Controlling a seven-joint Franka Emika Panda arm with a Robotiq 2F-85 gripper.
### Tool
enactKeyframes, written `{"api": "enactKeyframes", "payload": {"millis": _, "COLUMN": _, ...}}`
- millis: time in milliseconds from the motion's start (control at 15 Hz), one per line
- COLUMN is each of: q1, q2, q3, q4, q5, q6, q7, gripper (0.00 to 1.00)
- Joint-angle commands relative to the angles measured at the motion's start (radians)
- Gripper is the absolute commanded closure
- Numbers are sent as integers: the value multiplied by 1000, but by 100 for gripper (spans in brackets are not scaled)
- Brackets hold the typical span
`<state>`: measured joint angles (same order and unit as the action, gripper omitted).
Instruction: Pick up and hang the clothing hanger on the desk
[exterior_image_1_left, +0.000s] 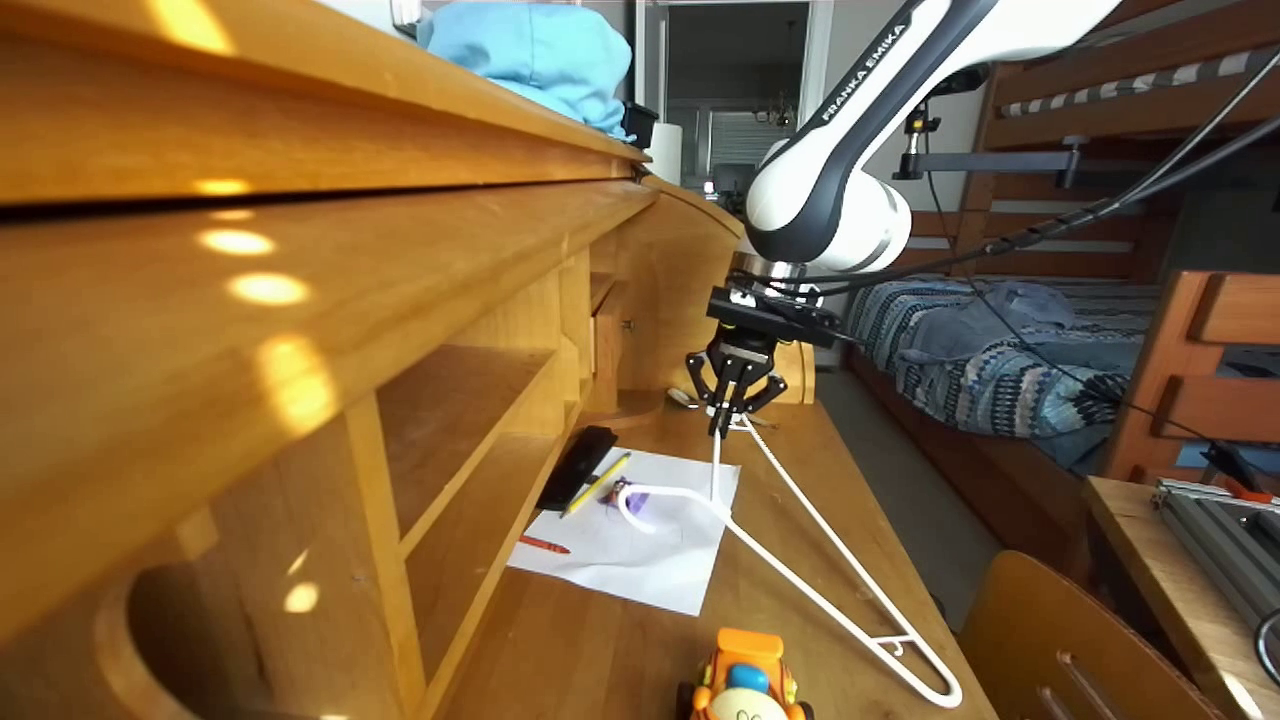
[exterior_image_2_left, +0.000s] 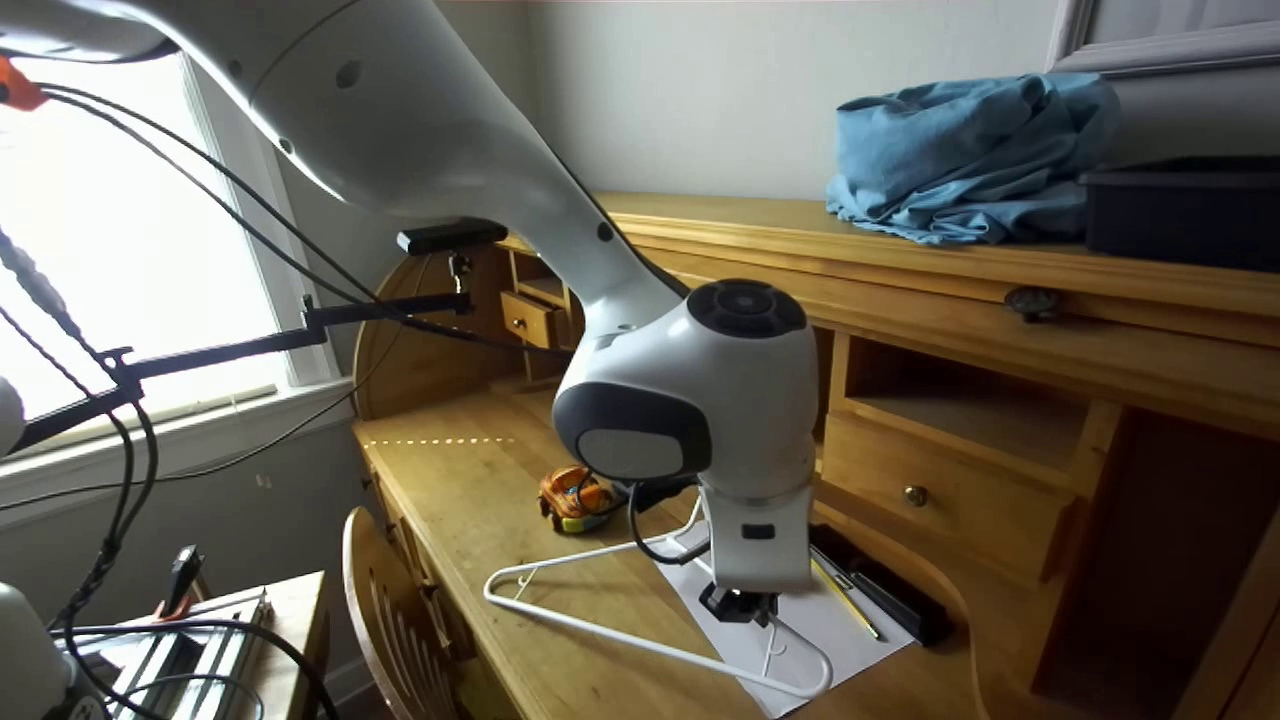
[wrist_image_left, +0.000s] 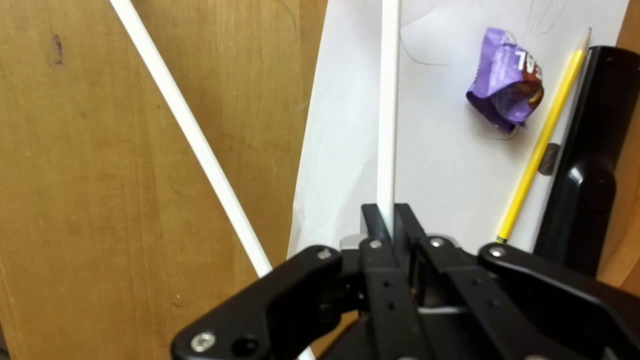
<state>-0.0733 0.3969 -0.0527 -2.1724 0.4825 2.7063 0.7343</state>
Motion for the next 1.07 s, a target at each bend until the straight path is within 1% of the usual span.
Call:
{"api": "enactKeyframes", "payload": {"millis": 0, "q1": 4, "q2": -6, "q3": -2, "q4": -4, "q5": 6, "q6": -7, "q7": -13, "gripper": 91}}
{"api": "enactKeyframes", "payload": {"millis": 200, "q1": 2, "q2": -16, "q3": 2, "q4": -13, "q5": 10, "q6": -8, "q7": -25, "gripper": 91}}
{"api": "enactKeyframes", "payload": {"millis": 267, "q1": 1, "q2": -16, "q3": 3, "q4": -14, "q5": 10, "q6": -8, "q7": -27, "gripper": 98}}
{"api": "enactKeyframes", "payload": {"millis": 467, "q1": 21, "q2": -27, "q3": -22, "q4": -37, "q5": 3, "q6": 54, "q7": 15, "gripper": 98}}
{"api": "enactKeyframes", "payload": {"millis": 733, "q1": 17, "q2": -35, "q3": -22, "q4": -53, "q5": 26, "q6": 142, "q7": 24, "gripper": 98}}
{"api": "enactKeyframes", "payload": {"millis": 1000, "q1": 14, "q2": -44, "q3": -16, "q4": -63, "q5": 27, "q6": 167, "q7": 33, "gripper": 98}}
